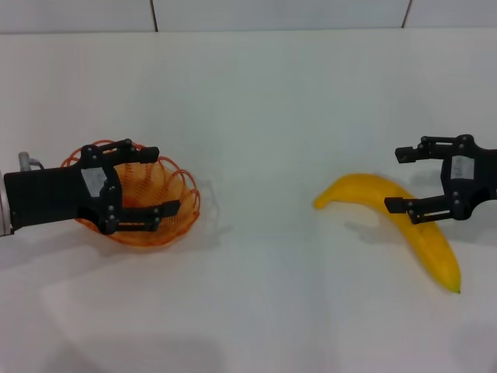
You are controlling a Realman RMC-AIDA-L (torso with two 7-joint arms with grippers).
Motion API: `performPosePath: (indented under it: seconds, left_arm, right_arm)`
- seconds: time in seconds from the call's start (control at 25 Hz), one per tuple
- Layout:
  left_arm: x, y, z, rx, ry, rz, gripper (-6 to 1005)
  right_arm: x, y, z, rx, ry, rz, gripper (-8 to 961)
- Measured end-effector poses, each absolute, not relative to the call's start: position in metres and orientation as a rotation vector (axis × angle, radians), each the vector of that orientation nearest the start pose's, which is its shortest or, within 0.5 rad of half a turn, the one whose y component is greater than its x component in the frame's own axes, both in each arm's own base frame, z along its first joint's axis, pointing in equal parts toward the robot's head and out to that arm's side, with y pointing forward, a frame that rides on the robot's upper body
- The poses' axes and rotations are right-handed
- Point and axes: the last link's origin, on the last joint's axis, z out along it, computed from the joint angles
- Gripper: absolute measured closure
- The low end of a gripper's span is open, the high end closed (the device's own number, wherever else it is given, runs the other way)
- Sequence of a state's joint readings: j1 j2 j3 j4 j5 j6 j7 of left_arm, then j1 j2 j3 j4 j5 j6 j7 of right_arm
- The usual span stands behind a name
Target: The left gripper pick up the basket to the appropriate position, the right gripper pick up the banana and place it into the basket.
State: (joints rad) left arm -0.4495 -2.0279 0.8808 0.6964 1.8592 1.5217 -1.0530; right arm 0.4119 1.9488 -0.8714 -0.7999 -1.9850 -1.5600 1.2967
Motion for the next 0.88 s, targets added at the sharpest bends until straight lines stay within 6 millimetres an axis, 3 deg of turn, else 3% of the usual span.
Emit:
performPosePath:
  seconds: [0.88]
  left_arm:
    - [-0.2713, 0.3248, 0.0114, -2.737, -0.163, -0.572, 112]
  right_arm:
    - [0.2960, 0.3201, 0.0428, -2.795, 0.358, 0.351, 83]
